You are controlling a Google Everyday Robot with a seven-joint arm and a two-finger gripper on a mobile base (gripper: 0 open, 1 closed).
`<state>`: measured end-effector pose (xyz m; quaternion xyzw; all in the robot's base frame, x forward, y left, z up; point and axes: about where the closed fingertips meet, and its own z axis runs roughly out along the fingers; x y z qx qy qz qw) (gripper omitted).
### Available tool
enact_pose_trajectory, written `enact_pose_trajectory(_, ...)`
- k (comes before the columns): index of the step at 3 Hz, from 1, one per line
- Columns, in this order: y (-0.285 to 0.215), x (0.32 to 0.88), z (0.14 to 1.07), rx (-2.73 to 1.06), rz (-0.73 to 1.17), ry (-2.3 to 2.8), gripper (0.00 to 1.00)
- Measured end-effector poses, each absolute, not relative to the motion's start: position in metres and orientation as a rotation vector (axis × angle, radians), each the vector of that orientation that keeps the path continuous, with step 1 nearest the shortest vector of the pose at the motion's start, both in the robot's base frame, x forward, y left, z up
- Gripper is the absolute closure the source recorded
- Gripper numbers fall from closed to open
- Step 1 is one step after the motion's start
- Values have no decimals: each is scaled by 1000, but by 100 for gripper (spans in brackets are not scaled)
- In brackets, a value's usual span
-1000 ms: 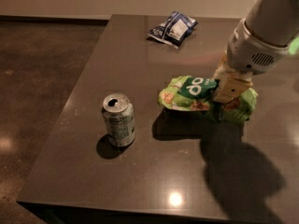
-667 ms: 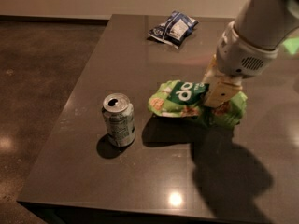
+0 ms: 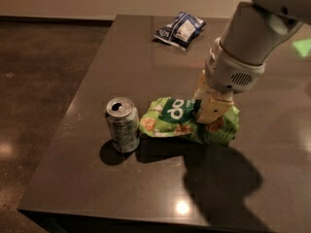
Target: Move green rice chip bag near 7up can
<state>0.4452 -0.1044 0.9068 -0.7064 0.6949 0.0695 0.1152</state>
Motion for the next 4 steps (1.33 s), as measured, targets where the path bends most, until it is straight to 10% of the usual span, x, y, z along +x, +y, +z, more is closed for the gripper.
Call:
enact_pose_trajectory(3,-92,440,902,-2090,220,1992,0)
enact_pose_trajectory(4,-92,440,902,-2090,220,1991,0)
